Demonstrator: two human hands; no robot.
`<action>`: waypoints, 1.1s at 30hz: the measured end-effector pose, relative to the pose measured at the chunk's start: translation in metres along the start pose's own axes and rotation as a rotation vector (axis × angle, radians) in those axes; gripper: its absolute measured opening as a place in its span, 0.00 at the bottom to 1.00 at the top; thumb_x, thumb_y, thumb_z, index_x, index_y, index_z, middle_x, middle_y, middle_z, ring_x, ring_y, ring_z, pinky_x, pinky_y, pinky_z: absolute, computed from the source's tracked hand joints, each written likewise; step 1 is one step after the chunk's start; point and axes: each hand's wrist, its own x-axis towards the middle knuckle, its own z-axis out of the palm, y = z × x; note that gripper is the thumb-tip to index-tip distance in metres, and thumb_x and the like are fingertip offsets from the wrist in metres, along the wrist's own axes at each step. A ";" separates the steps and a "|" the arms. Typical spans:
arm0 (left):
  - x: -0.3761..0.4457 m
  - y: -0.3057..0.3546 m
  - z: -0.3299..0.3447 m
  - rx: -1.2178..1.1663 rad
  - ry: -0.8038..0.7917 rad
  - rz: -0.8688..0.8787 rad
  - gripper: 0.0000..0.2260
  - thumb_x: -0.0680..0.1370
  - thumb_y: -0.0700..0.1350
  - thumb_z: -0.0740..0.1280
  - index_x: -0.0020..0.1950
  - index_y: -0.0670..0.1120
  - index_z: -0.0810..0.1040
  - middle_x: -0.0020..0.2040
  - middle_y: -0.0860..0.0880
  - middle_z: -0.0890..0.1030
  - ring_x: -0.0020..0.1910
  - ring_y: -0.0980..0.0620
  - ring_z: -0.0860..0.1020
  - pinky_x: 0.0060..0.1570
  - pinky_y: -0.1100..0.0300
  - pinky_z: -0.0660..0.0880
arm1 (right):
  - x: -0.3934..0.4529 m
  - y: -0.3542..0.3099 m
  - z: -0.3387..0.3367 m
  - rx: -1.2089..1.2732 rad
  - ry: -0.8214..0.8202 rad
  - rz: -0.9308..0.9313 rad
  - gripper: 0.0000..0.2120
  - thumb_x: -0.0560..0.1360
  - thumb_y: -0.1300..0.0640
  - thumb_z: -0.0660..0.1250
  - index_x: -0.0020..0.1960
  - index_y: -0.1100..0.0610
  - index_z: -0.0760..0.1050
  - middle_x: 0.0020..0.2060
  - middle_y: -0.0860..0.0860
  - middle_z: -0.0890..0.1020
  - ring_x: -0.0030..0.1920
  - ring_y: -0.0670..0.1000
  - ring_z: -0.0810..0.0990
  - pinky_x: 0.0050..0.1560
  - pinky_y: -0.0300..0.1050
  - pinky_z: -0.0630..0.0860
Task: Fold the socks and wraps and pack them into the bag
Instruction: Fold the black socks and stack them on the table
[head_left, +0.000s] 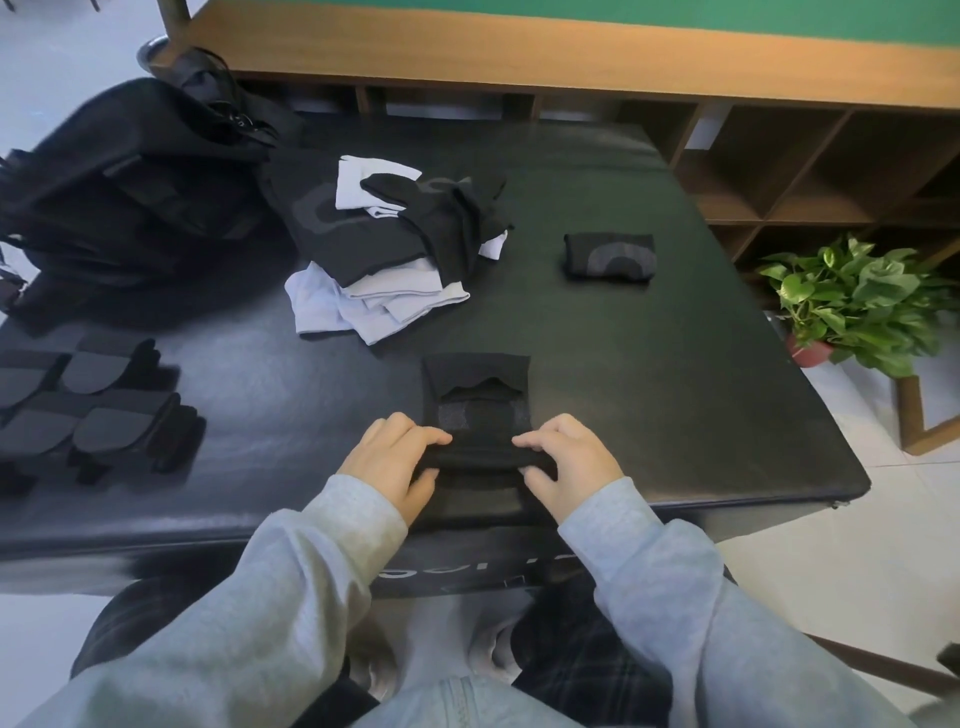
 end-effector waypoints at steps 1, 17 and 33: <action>-0.004 -0.003 0.002 -0.037 0.039 0.046 0.16 0.71 0.41 0.71 0.57 0.52 0.76 0.49 0.51 0.71 0.49 0.50 0.71 0.45 0.56 0.75 | -0.003 0.002 0.001 0.018 0.034 -0.049 0.11 0.73 0.58 0.68 0.55 0.54 0.80 0.47 0.42 0.69 0.49 0.45 0.69 0.50 0.37 0.70; -0.017 0.008 -0.007 -0.268 0.108 0.182 0.08 0.70 0.53 0.64 0.45 0.52 0.75 0.48 0.53 0.80 0.50 0.55 0.74 0.49 0.56 0.72 | -0.017 -0.002 -0.005 0.152 0.020 -0.058 0.10 0.75 0.56 0.64 0.56 0.50 0.77 0.47 0.37 0.73 0.48 0.36 0.71 0.50 0.21 0.63; 0.004 0.015 -0.003 -0.393 0.067 -0.358 0.13 0.80 0.49 0.58 0.64 0.50 0.69 0.50 0.42 0.77 0.54 0.47 0.75 0.47 0.62 0.66 | 0.015 -0.028 -0.011 0.045 -0.085 0.304 0.13 0.80 0.45 0.53 0.46 0.54 0.66 0.33 0.48 0.72 0.36 0.53 0.73 0.42 0.47 0.75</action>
